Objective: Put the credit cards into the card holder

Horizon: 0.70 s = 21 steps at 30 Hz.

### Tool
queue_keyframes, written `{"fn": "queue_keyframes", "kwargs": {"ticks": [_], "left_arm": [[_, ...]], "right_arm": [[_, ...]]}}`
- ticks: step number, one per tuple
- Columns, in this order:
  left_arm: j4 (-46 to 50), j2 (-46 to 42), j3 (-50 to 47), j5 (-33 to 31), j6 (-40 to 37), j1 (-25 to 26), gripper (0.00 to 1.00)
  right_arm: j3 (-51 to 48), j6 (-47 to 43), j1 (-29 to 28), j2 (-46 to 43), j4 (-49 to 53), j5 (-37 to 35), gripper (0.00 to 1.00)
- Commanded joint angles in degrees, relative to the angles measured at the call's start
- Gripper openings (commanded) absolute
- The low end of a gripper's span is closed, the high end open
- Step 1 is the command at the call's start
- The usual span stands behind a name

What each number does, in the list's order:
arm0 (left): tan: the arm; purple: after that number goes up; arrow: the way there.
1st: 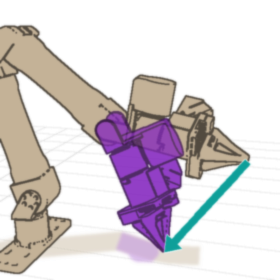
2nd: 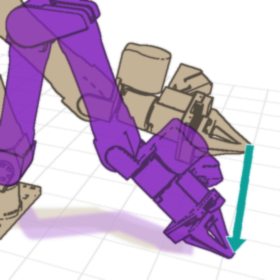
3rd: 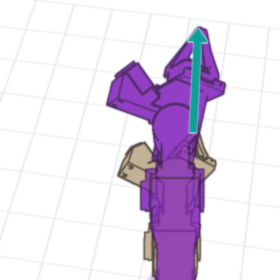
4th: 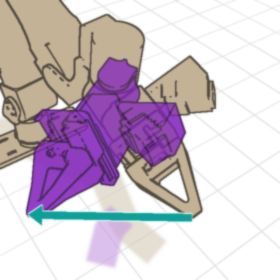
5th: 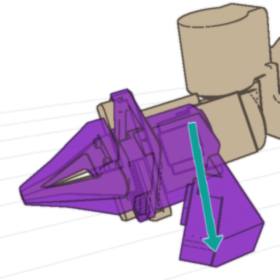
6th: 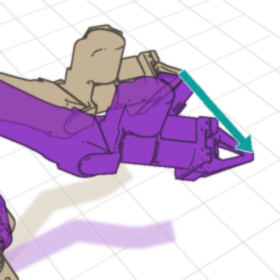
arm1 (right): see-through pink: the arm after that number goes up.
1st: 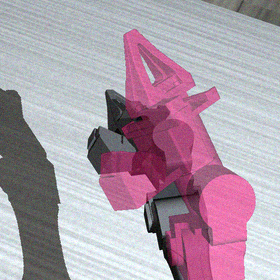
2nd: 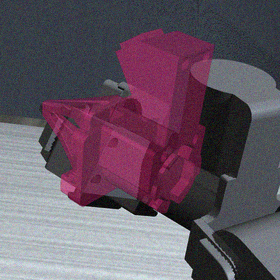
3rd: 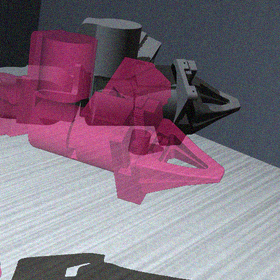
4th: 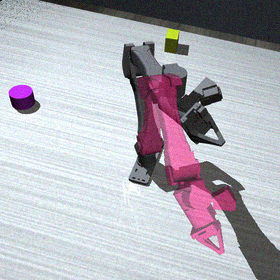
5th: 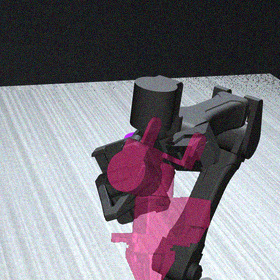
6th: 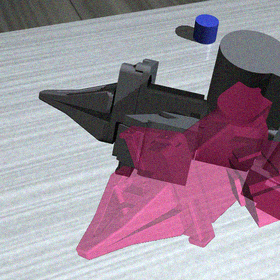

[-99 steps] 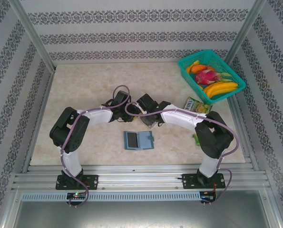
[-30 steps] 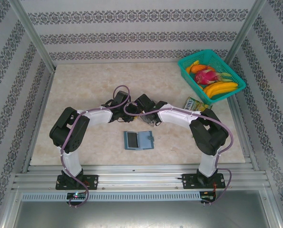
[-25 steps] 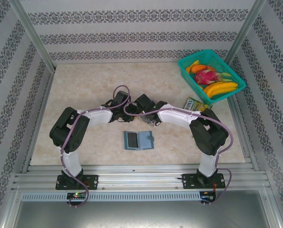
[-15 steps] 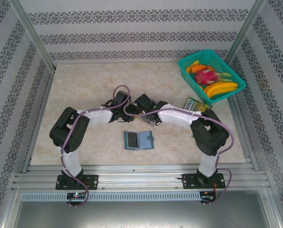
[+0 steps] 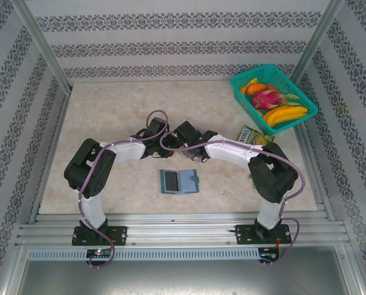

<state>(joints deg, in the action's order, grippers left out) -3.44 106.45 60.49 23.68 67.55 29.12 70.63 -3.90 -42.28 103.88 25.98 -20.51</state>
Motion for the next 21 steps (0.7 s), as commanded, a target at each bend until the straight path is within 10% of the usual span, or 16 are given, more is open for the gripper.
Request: {"fn": "queue_keyframes", "kwargs": {"ticks": [1, 21], "left_arm": [[4.96, -2.08, -0.72, -1.60, -3.18, -0.65, 0.27], [4.94, -15.95, -7.15, -4.61, -5.42, -0.99, 0.35]], "right_arm": [[2.20, -0.05, 0.00, -3.15, 2.69, -1.60, 0.08], [4.81, 17.60, 3.07, -12.17, 8.11, 14.27, 0.00]]}}
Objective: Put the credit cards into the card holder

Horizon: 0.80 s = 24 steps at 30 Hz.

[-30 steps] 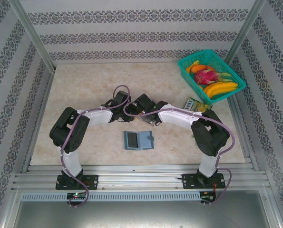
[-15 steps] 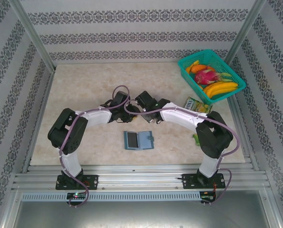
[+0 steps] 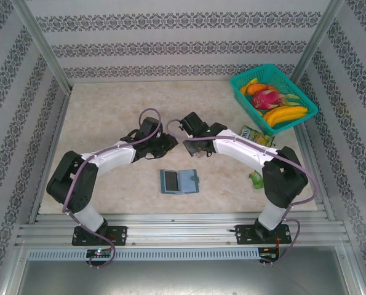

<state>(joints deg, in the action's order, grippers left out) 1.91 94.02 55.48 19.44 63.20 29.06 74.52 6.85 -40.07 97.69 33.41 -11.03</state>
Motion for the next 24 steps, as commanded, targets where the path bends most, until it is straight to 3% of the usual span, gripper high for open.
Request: {"fn": "queue_keyframes", "kwargs": {"ticks": [1, 9, 17, 24], "left_arm": [[-1.87, -4.80, -3.13, 0.28, -0.91, -0.98, 0.37], [-18.26, -16.77, -12.18, 10.06, 2.04, -1.48, 0.53], [-26.61, -22.02, -14.56, 18.91, 3.97, -1.72, 0.62], [-25.79, -20.75, -14.64, 18.84, 5.45, -1.68, 0.58]], "right_arm": [[-0.34, 8.43, 0.92, -7.91, -0.67, 6.33, 0.00], [-17.64, 32.47, 7.15, -23.91, -22.14, 30.72, 0.00], [-28.28, 47.08, 8.89, -29.52, -38.85, 41.03, 0.00], [-31.09, 52.08, 8.87, -29.56, -45.15, 44.22, 0.00]]}}
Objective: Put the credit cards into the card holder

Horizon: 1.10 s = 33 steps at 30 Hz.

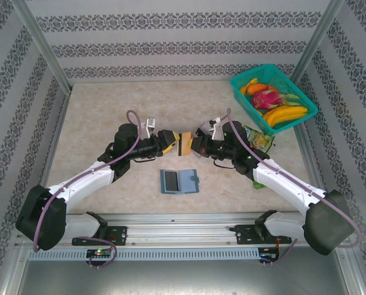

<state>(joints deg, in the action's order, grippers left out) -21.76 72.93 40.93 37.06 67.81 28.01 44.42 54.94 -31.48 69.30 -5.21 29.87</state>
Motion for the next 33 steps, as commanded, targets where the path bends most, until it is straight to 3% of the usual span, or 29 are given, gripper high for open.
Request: {"fn": "queue_keyframes", "kwargs": {"ticks": [1, 5, 15, 26, 33], "left_arm": [[-1.51, 0.30, -0.16, 0.72, 0.67, -0.67, 0.58], [-4.04, 0.90, -0.35, 1.74, 2.09, -0.68, 0.53], [-6.45, 0.60, -0.91, 2.86, 4.01, -1.11, 0.22], [-1.94, -0.65, -0.03, 2.70, 0.89, -1.81, 0.18], [-0.30, -1.73, -0.28, 2.38, 0.61, -1.99, 0.04]], "right_arm": [[-1.46, 4.69, 0.36, -1.34, -7.26, 3.11, 0.00], [-2.15, 7.58, 0.46, -0.63, -9.89, 4.17, 0.00], [-3.36, 10.82, 2.60, 2.77, -13.74, 8.08, 0.01], [-1.43, 9.36, 3.90, 4.30, -13.77, 13.53, 0.00], [0.27, 6.46, 4.76, 4.53, -8.45, 13.40, 0.04]]}}
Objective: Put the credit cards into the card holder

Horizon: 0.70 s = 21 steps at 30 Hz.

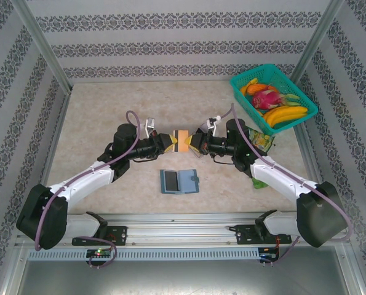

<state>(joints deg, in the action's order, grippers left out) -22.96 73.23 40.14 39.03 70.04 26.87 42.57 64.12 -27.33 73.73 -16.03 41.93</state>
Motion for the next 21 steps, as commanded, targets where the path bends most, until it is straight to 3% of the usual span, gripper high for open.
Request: {"fn": "queue_keyframes", "kwargs": {"ticks": [1, 3, 7, 12, 21], "left_arm": [[1.57, -2.28, 0.38, -0.01, -1.28, -0.80, 0.00], [4.76, -3.13, 0.11, -2.36, 0.03, -0.79, 0.00], [11.78, -6.61, -2.80, -9.16, 3.68, -0.79, 0.00], [18.38, -10.03, -4.83, -14.38, -1.03, 1.22, 0.00], [22.05, -10.25, -8.40, -29.72, -4.13, 14.88, 0.00]], "right_arm": [[2.19, -2.98, 0.61, 0.11, 2.86, 1.30, 0.07], [2.52, -3.74, 0.68, -0.06, 5.11, 0.46, 0.20], [3.61, -10.20, -0.04, -2.07, 17.27, -6.32, 0.25], [2.86, -17.47, -4.71, -3.44, 28.46, -17.36, 0.24], [-2.93, -16.64, -14.14, 0.01, 21.15, -19.62, 0.11]]}}
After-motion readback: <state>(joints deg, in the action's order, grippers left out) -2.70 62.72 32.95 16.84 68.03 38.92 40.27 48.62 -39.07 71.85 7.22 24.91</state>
